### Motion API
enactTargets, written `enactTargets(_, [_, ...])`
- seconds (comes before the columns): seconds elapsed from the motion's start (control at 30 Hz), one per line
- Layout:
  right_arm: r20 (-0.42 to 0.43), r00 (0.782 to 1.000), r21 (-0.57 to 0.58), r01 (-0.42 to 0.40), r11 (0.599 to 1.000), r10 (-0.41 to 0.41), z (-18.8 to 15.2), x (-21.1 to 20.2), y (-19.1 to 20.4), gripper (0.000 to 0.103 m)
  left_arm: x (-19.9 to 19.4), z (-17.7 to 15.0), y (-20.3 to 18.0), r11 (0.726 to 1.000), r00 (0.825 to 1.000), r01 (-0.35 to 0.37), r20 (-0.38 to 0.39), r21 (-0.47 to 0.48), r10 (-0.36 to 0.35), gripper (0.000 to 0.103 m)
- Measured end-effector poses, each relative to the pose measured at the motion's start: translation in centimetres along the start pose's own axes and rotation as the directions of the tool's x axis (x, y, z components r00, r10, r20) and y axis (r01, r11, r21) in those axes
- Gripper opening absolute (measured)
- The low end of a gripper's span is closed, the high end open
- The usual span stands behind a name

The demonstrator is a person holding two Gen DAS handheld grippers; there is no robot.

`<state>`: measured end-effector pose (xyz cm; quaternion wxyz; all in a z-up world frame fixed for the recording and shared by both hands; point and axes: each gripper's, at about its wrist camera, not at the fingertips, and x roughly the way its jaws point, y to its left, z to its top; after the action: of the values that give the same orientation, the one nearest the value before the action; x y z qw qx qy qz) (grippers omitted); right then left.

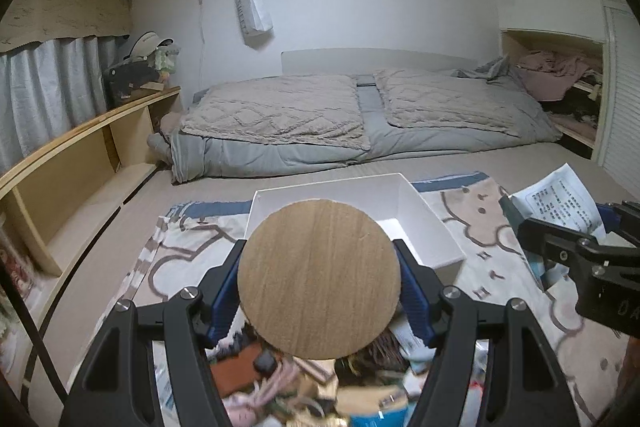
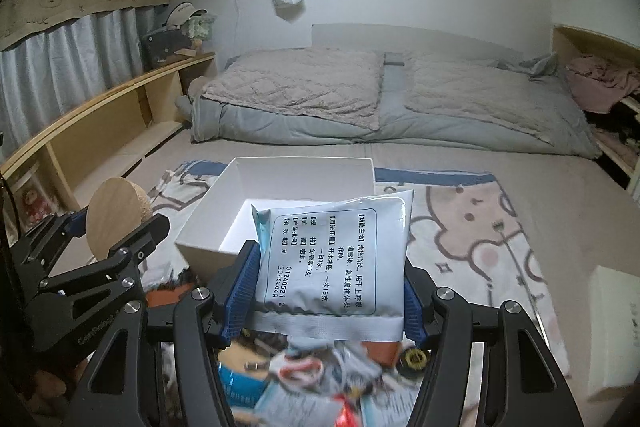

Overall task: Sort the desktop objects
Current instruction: 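Lift the disc with the left tool while the right tool carries the packet toward the white box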

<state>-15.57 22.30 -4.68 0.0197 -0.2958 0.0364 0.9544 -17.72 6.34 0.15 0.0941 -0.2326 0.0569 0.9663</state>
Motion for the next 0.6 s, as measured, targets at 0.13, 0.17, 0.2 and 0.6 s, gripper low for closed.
enactTargets(0.13, [-0.015,1.000,-0.039,-0.004,0.999,0.003,0.8,4.0,-0.1,0.063,3.9,0.3,0.7,1.000,1.000,-0.013,-0.009,-0.008,0.013,0.069])
enactTargets(0.17, [-0.017,1.000,-0.043,-0.007,0.999,0.006,1.0,4.8,-0.2,0.063,4.7,0.3,0.8,1.000,1.000,-0.016,-0.010,-0.013,0.016,0.069])
enactTargets(0.2, [-0.020,1.000,-0.044,-0.010,0.999,0.010,1.2,5.6,-0.3,0.063,5.7,0.2,1.0,1.000,1.000,-0.016,-0.014,-0.018,0.016,0.069])
enactTargets(0.6, [-0.104,0.994,-0.015,-0.039,0.999,0.038,2.7,14.8,0.0,0.063,14.7,0.4,3.0,0.998,0.996,-0.022,-0.086,-0.054,0.018,0.069])
